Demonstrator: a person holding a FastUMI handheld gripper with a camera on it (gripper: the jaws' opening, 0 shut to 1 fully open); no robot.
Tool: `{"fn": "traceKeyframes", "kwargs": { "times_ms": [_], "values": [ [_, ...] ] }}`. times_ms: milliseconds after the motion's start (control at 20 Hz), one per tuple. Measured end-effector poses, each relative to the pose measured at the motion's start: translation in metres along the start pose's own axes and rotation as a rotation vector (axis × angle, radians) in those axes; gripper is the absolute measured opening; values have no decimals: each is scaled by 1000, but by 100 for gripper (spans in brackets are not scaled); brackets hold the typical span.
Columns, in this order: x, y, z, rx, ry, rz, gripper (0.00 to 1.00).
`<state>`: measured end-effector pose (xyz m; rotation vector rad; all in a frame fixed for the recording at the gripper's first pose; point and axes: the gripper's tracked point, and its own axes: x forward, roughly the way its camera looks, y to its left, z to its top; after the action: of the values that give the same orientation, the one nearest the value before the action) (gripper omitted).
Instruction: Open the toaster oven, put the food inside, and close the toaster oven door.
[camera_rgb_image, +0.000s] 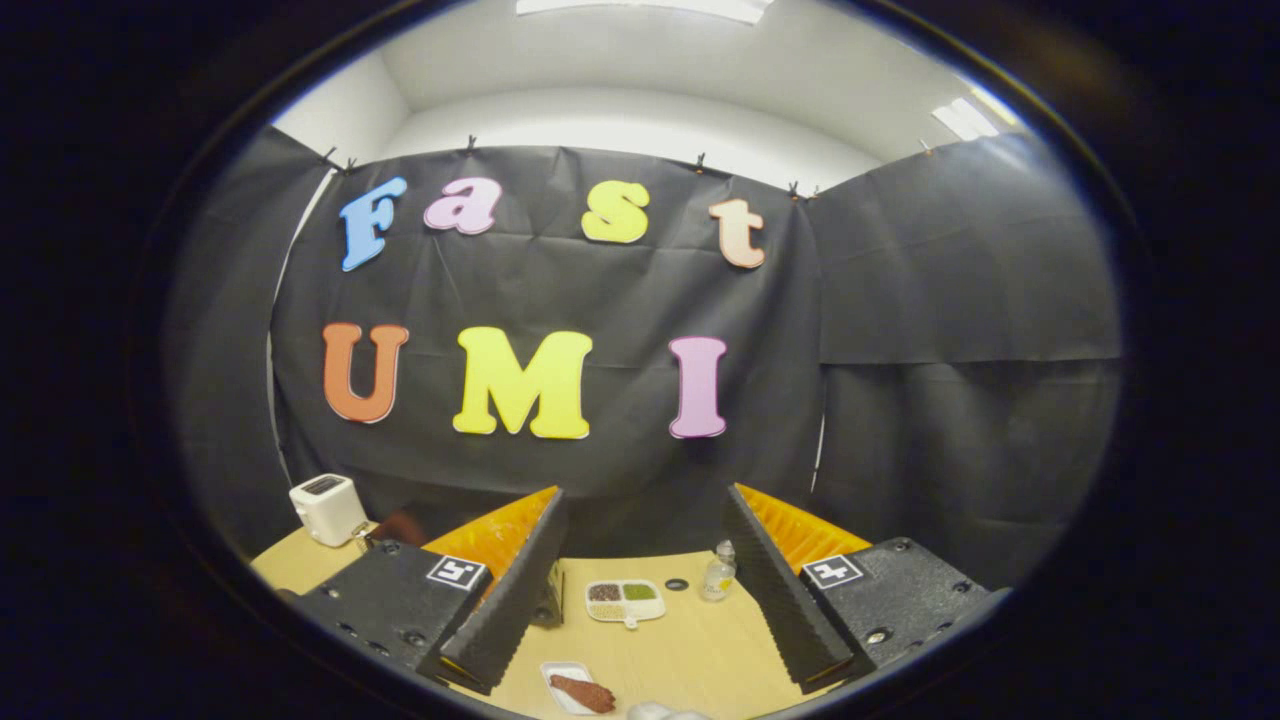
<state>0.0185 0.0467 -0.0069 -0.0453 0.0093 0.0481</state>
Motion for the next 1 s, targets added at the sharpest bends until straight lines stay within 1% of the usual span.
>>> {"fn": "traceKeyframes", "kwargs": {
  "times_ms": [100,350,550,800,1000],
  "values": [
    [16,30,-4,13,1,38,100],
    [56,112,-29,44,18,126,100],
    [87,177,-65,35,50,179,100],
    [133,245,-131,43,135,197,100],
    [166,277,-192,23,225,184,100]
  ]
}}
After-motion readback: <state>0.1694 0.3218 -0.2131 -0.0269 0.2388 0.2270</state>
